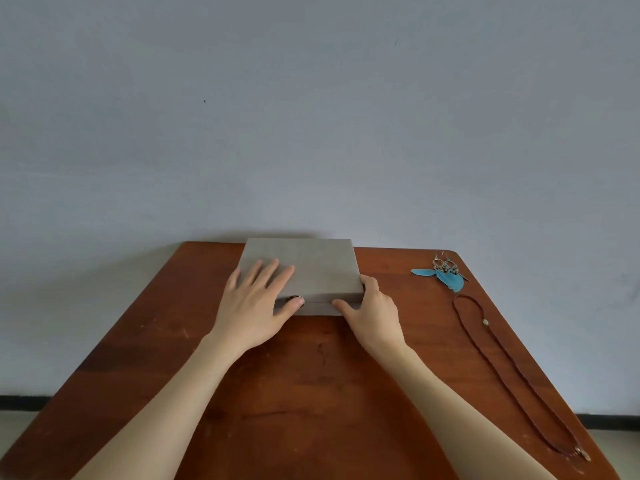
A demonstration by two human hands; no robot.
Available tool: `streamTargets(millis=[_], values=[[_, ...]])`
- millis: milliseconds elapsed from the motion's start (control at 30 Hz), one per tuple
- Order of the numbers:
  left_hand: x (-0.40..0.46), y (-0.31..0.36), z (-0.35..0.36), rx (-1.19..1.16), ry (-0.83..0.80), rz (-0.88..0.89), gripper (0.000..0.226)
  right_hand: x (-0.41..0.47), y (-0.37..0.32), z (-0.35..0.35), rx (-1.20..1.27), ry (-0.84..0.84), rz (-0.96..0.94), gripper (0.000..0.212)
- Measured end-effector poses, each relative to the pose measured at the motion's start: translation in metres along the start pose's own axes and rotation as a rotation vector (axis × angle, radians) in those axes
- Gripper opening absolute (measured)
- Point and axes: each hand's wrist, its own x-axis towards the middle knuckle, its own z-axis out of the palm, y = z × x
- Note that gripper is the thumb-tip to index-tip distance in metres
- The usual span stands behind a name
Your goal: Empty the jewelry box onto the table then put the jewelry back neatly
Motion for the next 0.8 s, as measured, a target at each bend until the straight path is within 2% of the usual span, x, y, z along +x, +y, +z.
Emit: streamTargets(millis=[200, 500, 600, 733, 800], values=[[0.017, -0.021, 0.002, -0.027, -0.044, -0.018, 0.095, 0.020, -0.014, 0.017, -0.042, -0.029, -0.065, 0.064], [0.041, -0.040, 0.004, -0.081, -0.131, -0.014, 0.086, 0.044, -0.019, 0.033, -0.210, -0.060, -0.183, 0.061], [0.045, -0.034, 0.001, -0.058, -0.190, -0.054, 0.072, 0.048, -0.018, 0.033, -0.213, -0.098, -0.159, 0.059], [0.044, -0.019, -0.002, -0.056, -0.210, -0.109, 0.064, 0.045, -0.026, 0.016, -0.229, -0.203, -0.136, 0.061], [0.044, -0.018, -0.003, -0.075, -0.210, -0.106, 0.064, 0.045, -0.039, -0.011, -0.236, -0.197, -0.166, 0.057]])
